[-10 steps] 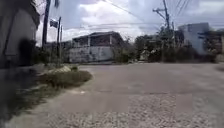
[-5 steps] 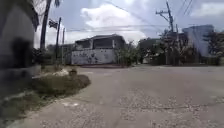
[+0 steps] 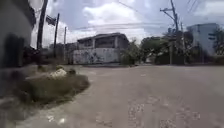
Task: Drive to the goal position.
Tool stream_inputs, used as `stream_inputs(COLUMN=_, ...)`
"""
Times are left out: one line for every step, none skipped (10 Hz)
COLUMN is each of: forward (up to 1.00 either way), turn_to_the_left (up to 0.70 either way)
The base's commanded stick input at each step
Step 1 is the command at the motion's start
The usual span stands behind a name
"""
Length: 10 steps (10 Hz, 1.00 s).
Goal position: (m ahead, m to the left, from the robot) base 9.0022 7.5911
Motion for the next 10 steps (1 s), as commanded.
stream_inputs(forward=1.00, turn_to_the_left=0.00)
stream_inputs(forward=1.00, turn_to_the_left=0.00)
stream_inputs(forward=1.00, turn_to_the_left=0.00)
stream_inputs(forward=1.00, turn_to_the_left=0.00)
stream_inputs(forward=1.00, turn_to_the_left=0.00)
stream_inputs(forward=1.00, turn_to_the_left=0.00)
stream_inputs(forward=1.00, turn_to_the_left=0.00)
stream_inputs(forward=1.00, turn_to_the_left=0.00)
stream_inputs(forward=1.00, turn_to_the_left=0.00)
stream_inputs(forward=1.00, turn_to_the_left=0.00)
